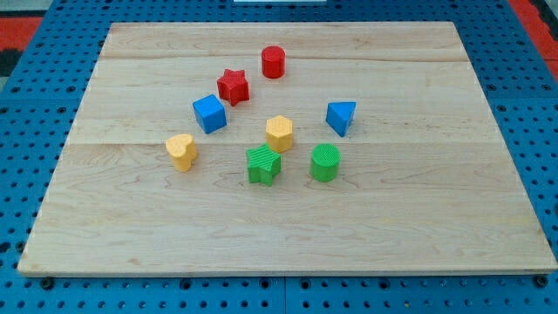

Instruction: Slide the red circle closer to the blue triangle

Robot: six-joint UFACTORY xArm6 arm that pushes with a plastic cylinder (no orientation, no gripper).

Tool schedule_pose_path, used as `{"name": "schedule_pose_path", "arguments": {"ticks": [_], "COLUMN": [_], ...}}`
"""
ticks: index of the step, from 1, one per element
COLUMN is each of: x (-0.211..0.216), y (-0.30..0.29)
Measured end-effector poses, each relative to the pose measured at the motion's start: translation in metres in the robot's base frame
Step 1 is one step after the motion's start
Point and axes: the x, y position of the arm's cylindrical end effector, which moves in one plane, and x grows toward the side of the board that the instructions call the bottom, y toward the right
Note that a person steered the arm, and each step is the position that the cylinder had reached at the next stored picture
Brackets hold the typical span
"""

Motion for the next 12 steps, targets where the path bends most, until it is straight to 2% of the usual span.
{"name": "schedule_pose_path", "arguments": {"ticks": [1, 2, 4, 5, 6, 7, 8, 9, 10, 11, 12], "x": [-0.011, -0.056, -0.172, -0.229, -0.310, -0.341, -0.337, -0.283, -0.250, -0.280, -0.254], "y": [0.001, -0.006, -0.059, -0.109, -0.169, -0.272, -0.375, -0.356, -0.313, -0.314, -0.301]}}
